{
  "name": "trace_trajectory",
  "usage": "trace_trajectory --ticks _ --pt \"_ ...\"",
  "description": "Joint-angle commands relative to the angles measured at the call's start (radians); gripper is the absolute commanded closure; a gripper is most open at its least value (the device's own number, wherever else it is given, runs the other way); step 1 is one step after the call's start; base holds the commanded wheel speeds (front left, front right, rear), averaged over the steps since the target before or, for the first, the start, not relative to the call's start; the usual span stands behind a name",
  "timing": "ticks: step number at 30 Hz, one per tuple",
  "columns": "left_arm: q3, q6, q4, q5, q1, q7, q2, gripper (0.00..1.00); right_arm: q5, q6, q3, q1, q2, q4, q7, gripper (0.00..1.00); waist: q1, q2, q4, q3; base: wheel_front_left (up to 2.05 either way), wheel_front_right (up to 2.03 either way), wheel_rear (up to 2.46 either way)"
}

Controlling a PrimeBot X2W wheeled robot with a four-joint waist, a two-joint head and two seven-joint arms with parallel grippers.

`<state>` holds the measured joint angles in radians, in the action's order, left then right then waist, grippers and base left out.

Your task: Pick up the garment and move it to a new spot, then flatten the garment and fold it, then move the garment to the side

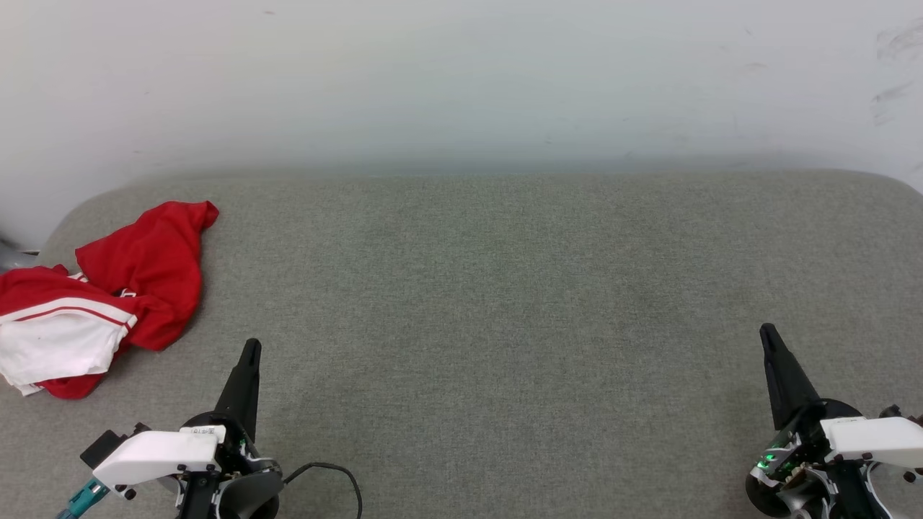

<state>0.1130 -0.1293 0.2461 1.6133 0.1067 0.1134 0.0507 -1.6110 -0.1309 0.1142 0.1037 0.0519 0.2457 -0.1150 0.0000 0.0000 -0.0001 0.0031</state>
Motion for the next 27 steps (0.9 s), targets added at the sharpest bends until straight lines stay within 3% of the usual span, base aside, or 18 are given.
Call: trace_trajectory --ticks 1,27 --pt "0.003 -0.004 -0.001 0.000 0.006 0.004 -0.001 1.00 -0.004 0.000 -0.001 0.012 -0.003 0.001 -0.001 1.00 0.0000 0.0000 0.000 0.000 0.00 0.00 0.00" --pt "0.002 -0.004 -0.001 0.000 0.006 0.004 -0.001 1.00 -0.004 0.000 -0.001 0.012 -0.003 0.001 -0.001 1.00 0.0000 0.0000 0.000 0.000 0.00 0.00 0.00"
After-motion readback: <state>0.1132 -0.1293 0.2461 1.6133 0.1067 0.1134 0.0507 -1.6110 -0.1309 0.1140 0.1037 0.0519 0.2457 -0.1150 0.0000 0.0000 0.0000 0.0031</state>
